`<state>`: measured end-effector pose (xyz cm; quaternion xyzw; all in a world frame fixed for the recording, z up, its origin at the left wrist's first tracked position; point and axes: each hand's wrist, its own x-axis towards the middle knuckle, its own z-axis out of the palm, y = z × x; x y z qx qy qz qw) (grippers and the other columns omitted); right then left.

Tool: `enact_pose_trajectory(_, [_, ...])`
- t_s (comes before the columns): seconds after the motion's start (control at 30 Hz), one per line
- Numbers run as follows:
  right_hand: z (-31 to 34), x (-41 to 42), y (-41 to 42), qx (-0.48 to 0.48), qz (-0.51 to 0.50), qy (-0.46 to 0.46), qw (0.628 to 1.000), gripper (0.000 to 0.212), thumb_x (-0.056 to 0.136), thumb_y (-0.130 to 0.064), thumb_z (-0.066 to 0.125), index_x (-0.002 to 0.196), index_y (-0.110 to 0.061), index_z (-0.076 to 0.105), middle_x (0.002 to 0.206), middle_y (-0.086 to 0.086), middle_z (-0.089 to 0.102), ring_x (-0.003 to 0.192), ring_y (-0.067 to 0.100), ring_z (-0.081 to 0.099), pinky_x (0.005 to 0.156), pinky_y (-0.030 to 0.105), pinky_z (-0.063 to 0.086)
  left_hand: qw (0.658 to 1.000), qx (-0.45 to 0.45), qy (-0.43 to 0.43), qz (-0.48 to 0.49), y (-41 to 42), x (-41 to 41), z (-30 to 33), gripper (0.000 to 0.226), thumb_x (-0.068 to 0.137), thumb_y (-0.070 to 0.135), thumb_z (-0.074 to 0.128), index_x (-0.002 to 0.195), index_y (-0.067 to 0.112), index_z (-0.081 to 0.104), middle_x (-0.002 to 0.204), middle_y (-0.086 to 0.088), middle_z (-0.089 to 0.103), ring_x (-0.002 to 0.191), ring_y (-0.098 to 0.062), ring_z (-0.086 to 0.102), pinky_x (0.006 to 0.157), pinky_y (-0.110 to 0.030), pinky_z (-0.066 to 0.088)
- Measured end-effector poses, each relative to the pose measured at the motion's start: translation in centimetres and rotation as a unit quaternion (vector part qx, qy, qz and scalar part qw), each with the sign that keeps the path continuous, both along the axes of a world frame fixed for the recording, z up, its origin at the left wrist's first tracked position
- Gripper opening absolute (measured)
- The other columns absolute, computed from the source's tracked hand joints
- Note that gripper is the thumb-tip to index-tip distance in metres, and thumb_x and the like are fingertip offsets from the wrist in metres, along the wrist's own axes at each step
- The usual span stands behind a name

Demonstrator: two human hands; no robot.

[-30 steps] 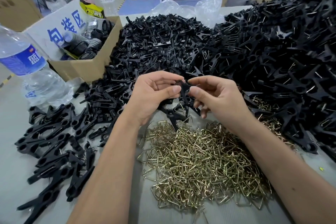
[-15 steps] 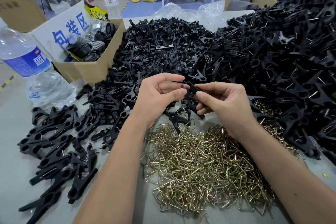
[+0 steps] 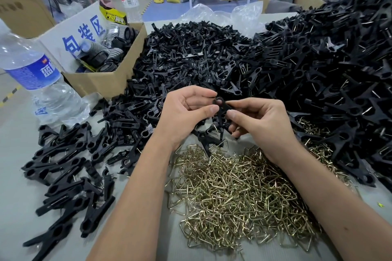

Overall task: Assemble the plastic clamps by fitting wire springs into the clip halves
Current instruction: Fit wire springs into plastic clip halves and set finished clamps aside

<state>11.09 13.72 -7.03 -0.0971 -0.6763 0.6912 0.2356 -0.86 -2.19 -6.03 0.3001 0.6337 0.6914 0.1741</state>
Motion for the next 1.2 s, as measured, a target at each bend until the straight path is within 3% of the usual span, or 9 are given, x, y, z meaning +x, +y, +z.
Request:
enact_pose_trajectory(0.1, [0.1, 0.0, 0.3, -0.026, -0.041, 0.020, 0.999, 0.019, 0.087, 0.004, 0.078, 0.100, -0.010, 0.081, 0.079, 0.015, 0.076, 0.062, 0.022, 0.071, 0.053, 0.025, 0.057, 0.994, 0.021, 0.057, 0.095, -0.3, -0.2, 0.6, 0.022, 0.082, -0.001, 0.081, 0.099, 0.013, 0.078, 0.095, -0.006, 0.080, 0.087, -0.023, 0.075, 0.078, -0.031, 0.061])
enact_pose_trajectory(0.2, [0.0, 0.0, 0.6, -0.040, -0.060, 0.015, 0.997, 0.017, 0.088, 0.002, 0.078, 0.100, -0.010, 0.080, 0.078, 0.013, 0.076, 0.062, 0.021, 0.070, 0.053, 0.023, 0.056, 0.945, 0.069, 0.101, 0.305, -1.4, -1.4, 1.2, 0.022, 0.086, 0.007, 0.080, 0.104, 0.019, 0.078, 0.098, 0.000, 0.078, 0.088, -0.014, 0.071, 0.081, -0.028, 0.059])
enact_pose_trajectory(0.33, [-0.1, 0.0, 0.6, -0.030, -0.067, 0.006, 0.997, 0.018, 0.089, 0.002, 0.078, 0.101, -0.011, 0.079, 0.075, 0.011, 0.075, 0.061, 0.020, 0.070, 0.052, 0.023, 0.056, 0.870, 0.002, 0.218, 0.442, -2.6, -2.2, 0.7, 0.044, 0.088, 0.022, 0.080, 0.130, 0.022, 0.067, 0.135, -0.002, 0.058, 0.123, -0.012, 0.059, 0.105, -0.034, 0.053])
enact_pose_trajectory(0.4, [-0.1, 0.0, 0.7, -0.022, -0.075, 0.000, 0.997, 0.018, 0.089, 0.002, 0.077, 0.101, -0.012, 0.079, 0.076, 0.011, 0.076, 0.061, 0.020, 0.071, 0.051, 0.023, 0.056, 0.849, -0.060, 0.312, 0.423, -2.1, -2.1, 0.6, 0.033, 0.086, 0.027, 0.080, 0.118, 0.023, 0.071, 0.128, 0.000, 0.057, 0.121, -0.017, 0.054, 0.106, -0.037, 0.049])
enact_pose_trajectory(0.5, [-0.2, 0.0, 0.9, -0.022, -0.090, -0.009, 0.996, 0.018, 0.089, 0.002, 0.077, 0.100, -0.012, 0.079, 0.076, 0.009, 0.076, 0.061, 0.017, 0.071, 0.050, 0.023, 0.055, 0.849, -0.161, 0.387, 0.322, -0.9, -1.4, 0.3, 0.015, 0.086, 0.031, 0.080, 0.098, 0.022, 0.078, 0.109, 0.004, 0.065, 0.111, -0.021, 0.053, 0.099, -0.018, 0.033])
enact_pose_trajectory(0.7, [-0.2, -0.1, 0.8, -0.020, -0.096, -0.021, 0.995, 0.018, 0.089, 0.001, 0.077, 0.101, -0.012, 0.078, 0.080, 0.008, 0.077, 0.064, 0.017, 0.071, 0.049, 0.024, 0.055, 0.790, -0.371, 0.448, 0.194, 0.9, -0.1, -1.2, 0.035, 0.084, 0.049, 0.076, 0.116, 0.038, 0.075, 0.125, 0.013, 0.059, 0.124, -0.020, 0.041, 0.095, -0.038, 0.024])
enact_pose_trajectory(0.97, [-0.3, 0.0, 0.8, -0.009, -0.103, -0.027, 0.994, 0.018, 0.089, -0.002, 0.078, 0.100, -0.017, 0.079, 0.081, 0.005, 0.077, 0.064, 0.018, 0.072, 0.048, 0.026, 0.055, 0.832, -0.326, 0.386, 0.230, 1.2, -0.6, -1.2, 0.013, 0.079, 0.031, 0.088, 0.085, 0.026, 0.078, 0.108, 0.014, 0.065, 0.113, -0.016, 0.044, 0.091, -0.032, 0.024])
enact_pose_trajectory(1.1, [0.0, 0.1, 0.6, -0.010, -0.106, -0.021, 0.994, 0.018, 0.091, -0.005, 0.078, 0.098, -0.021, 0.080, 0.082, 0.003, 0.078, 0.066, 0.015, 0.071, 0.049, 0.025, 0.054, 0.859, -0.224, 0.381, 0.258, 1.0, -0.5, -1.2, 0.013, 0.085, 0.030, 0.084, 0.081, 0.019, 0.079, 0.112, 0.008, 0.067, 0.112, -0.016, 0.047, 0.098, -0.035, 0.040])
enact_pose_trajectory(1.2, [0.4, 0.2, 0.4, -0.049, -0.067, -0.006, 0.997, 0.018, 0.092, -0.003, 0.075, 0.100, -0.018, 0.080, 0.085, 0.007, 0.078, 0.069, 0.015, 0.073, 0.051, 0.022, 0.055, 0.903, -0.138, 0.359, 0.191, 1.6, 0.2, -0.8, 0.008, 0.086, 0.014, 0.083, 0.081, 0.011, 0.077, 0.106, 0.004, 0.068, 0.093, -0.009, 0.062, 0.079, -0.032, 0.057])
